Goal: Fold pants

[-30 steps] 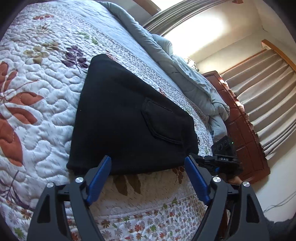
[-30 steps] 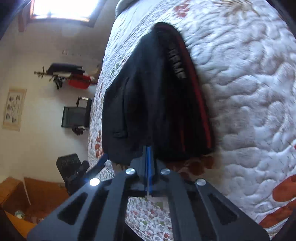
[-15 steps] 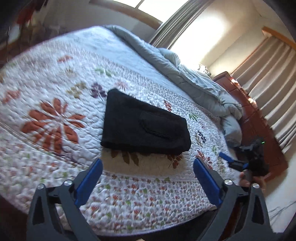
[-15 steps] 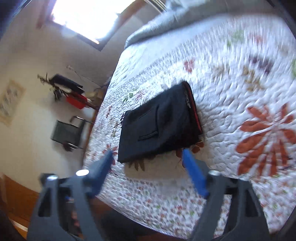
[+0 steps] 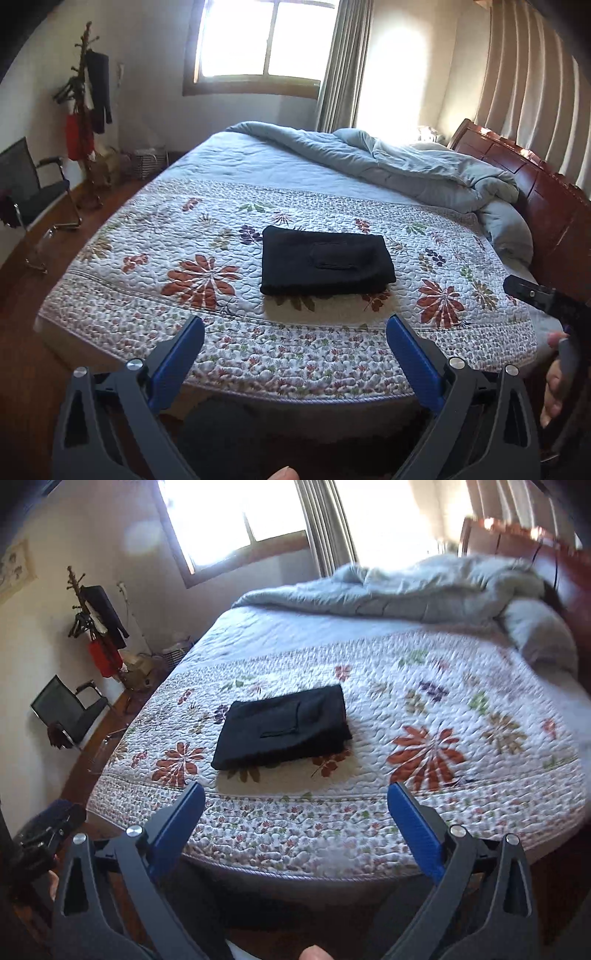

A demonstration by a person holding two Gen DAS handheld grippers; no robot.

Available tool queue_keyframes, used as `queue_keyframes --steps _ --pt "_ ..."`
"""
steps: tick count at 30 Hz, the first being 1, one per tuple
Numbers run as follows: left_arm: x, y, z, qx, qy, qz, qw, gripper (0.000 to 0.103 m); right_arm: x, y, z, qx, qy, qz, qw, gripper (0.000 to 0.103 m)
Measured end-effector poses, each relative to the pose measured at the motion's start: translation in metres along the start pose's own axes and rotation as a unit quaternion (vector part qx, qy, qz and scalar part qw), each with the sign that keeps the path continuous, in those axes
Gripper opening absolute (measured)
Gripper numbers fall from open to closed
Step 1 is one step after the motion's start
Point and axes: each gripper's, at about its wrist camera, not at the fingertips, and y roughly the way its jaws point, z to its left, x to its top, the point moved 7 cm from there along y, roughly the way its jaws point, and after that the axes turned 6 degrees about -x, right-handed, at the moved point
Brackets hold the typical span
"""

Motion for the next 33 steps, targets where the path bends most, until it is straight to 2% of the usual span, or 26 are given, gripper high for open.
queue_keyframes --steps 3,7,10,16,18,23,26,29,33 --pt "-0.004 -0.031 -0.014 -0.003 0.011 -0.004 0.9999 0.099 -0.007 -0.037 0.011 -0.009 -0.019 -0.030 0.999 0.100" --pt "-0.009 -0.064 -0.034 -0.037 0.017 -0.007 0.9991 0.099 -0.014 -0.080 0.023 -0.026 -0.047 -0.068 0.996 0.100" --pt "-0.010 -0.088 -0.043 -0.046 0.029 -0.020 0.9983 0.099 -0.019 -0.108 0.031 -0.025 -0.059 -0.089 0.994 0.100" --pt "-0.017 -0.117 -0.039 -0.060 -0.019 -0.034 0.9974 0.099 -0.028 -0.145 0.043 -0.038 -0.070 -0.105 0.991 0.100" --pt "-0.022 -0.122 -0.039 -0.039 -0.007 -0.037 0.9985 0.099 -0.033 -0.149 0.046 -0.037 -0.073 -0.102 0.991 0.100" --pt "-0.031 -0.123 -0.035 -0.026 -0.002 -0.034 0.9991 0.099 -0.044 -0.143 0.049 -0.039 -0.075 -0.086 0.993 0.100" --pt "-0.030 -0.123 -0.030 -0.008 -0.011 -0.041 0.9991 0.099 -0.048 -0.136 0.049 -0.039 -0.077 -0.076 0.993 0.100" --pt "-0.026 -0.118 -0.025 -0.006 -0.025 -0.036 0.9990 0.099 -0.048 -0.126 0.049 -0.035 -0.079 -0.068 0.994 0.100" --pt "-0.022 -0.111 -0.022 0.008 -0.019 -0.030 0.9993 0.099 -0.046 -0.113 0.049 -0.030 -0.076 -0.056 0.995 0.100"
